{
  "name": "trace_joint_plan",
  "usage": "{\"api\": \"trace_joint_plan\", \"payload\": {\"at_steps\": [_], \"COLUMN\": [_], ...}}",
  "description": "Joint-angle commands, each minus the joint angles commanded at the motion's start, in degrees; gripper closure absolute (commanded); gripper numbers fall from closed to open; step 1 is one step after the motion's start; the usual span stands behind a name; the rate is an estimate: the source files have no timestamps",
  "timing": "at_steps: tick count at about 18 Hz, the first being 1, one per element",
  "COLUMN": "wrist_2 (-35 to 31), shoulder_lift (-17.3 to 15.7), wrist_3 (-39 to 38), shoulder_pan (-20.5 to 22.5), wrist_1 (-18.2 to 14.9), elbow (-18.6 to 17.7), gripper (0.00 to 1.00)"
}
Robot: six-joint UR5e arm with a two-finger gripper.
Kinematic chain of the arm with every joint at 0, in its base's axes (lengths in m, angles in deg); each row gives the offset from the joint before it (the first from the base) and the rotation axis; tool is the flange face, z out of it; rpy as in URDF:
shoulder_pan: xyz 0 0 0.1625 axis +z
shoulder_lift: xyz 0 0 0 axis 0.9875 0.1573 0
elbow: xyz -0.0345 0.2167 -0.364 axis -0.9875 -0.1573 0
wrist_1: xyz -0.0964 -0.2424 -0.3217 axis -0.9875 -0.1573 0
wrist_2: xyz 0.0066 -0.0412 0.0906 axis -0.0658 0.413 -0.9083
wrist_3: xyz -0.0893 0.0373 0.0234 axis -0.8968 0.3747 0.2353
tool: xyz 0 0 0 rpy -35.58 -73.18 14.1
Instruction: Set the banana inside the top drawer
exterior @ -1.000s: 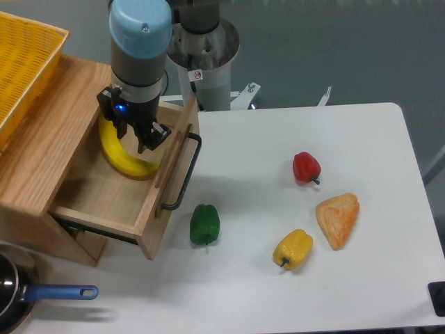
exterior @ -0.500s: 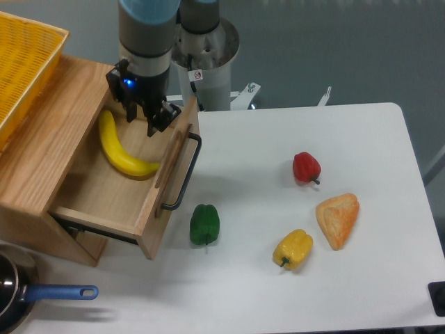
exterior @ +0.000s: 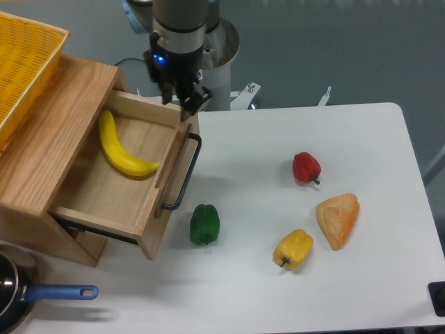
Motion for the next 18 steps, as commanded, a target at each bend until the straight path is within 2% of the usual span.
{"api": "trace_joint_plan", "payload": {"at_steps": [5, 7, 9, 12, 14, 17, 18], "wrist_2": [-0.2, -0.3, -1.7, -4.6, -4.8, -4.7, -4.7], "shoulder_lift": [1.1, 2.5, 4.0, 5.8, 6.4, 6.3, 6.2], "wrist_3": [7.4, 9.3, 12.1, 12.1, 11.6, 9.2, 9.2], "shoulder_pan": [3.7, 4.3, 5.3, 5.2, 5.2, 5.3, 5.2], "wrist_1": [0.3, 0.8, 3.8, 7.2, 7.5, 7.6, 7.6], "elbow": [0.0, -0.3, -1.5, -2.7, -2.7, -2.4, -2.4], "gripper": [0.46, 0.46, 0.45, 0.42, 0.28, 0.24, 0.16]}}
